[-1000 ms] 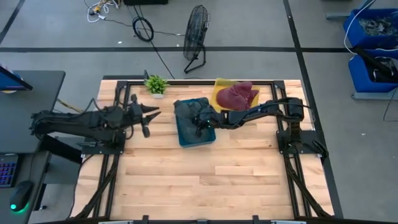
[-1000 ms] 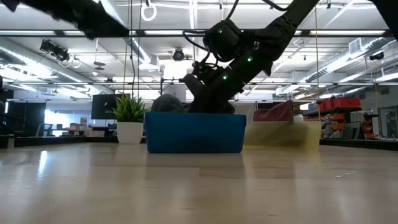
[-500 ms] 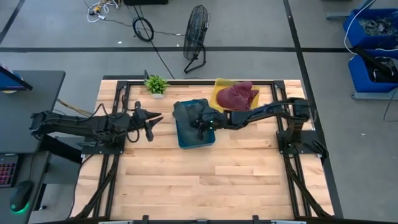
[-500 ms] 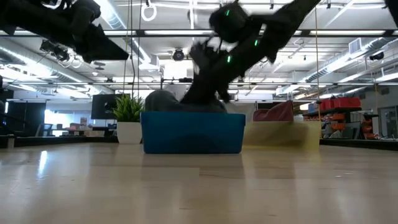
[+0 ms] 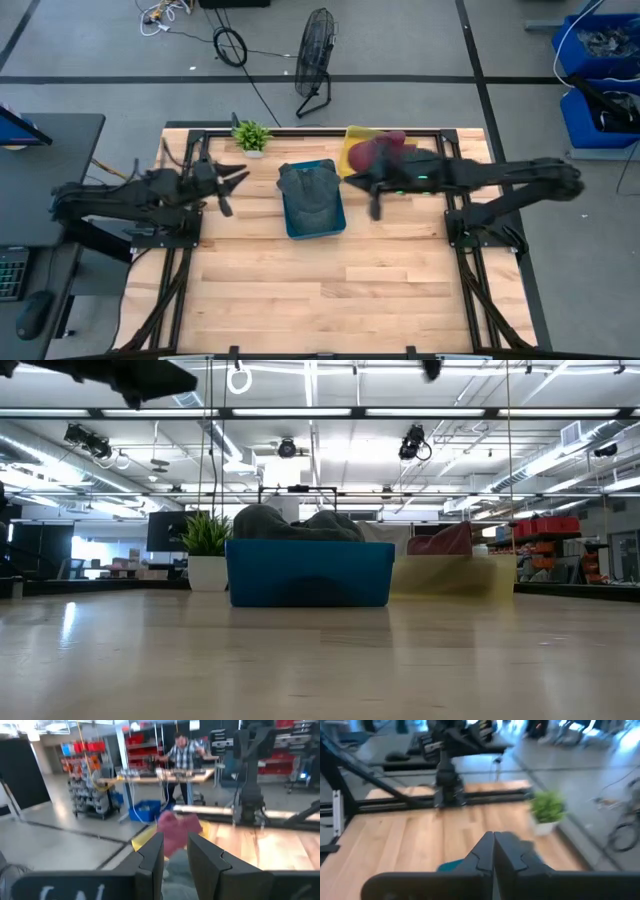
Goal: Pick & Place hat
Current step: Return to Home Position
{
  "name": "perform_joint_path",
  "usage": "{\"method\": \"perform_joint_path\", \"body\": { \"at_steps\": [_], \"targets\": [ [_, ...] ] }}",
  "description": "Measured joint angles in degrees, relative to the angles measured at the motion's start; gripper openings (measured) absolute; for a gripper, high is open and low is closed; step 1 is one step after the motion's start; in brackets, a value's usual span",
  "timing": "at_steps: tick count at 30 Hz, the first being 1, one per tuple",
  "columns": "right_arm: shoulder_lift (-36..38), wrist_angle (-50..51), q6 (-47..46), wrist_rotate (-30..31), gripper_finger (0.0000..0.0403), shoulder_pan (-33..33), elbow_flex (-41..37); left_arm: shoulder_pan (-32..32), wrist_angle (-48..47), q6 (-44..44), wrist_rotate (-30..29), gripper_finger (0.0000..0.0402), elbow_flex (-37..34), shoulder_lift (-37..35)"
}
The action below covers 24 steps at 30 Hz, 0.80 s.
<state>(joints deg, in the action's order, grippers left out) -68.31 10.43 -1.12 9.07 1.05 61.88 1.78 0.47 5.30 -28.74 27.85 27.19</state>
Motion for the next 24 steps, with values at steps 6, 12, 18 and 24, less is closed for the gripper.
{"method": "perform_joint_path", "body": {
  "at_steps": [6, 12, 18, 24],
  "targets": [
    [14.9, 1.2, 2.3, 4.7, 0.0011, 4.7, -9.8, 0.0, -11.6, -1.7, -0.2, 0.0087, -0.5, -11.3],
    [27.8, -12.1, 8.0, -1.4, 0.0011, 7.2, -30.0, 0.0, -8.6, -0.3, -0.2, 0.0087, -6.3, -20.3],
    [36.7, -29.0, 12.8, -8.5, 0.0011, 7.2, -44.7, -1.3, -0.8, 4.6, -3.9, 0.0087, -13.3, -25.6],
    [46.7, -30.7, 10.9, -8.1, 0.0011, 6.8, -52.4, -3.7, -0.1, 0.1, -3.9, 0.0087, -17.3, -26.7]
  ]
}}
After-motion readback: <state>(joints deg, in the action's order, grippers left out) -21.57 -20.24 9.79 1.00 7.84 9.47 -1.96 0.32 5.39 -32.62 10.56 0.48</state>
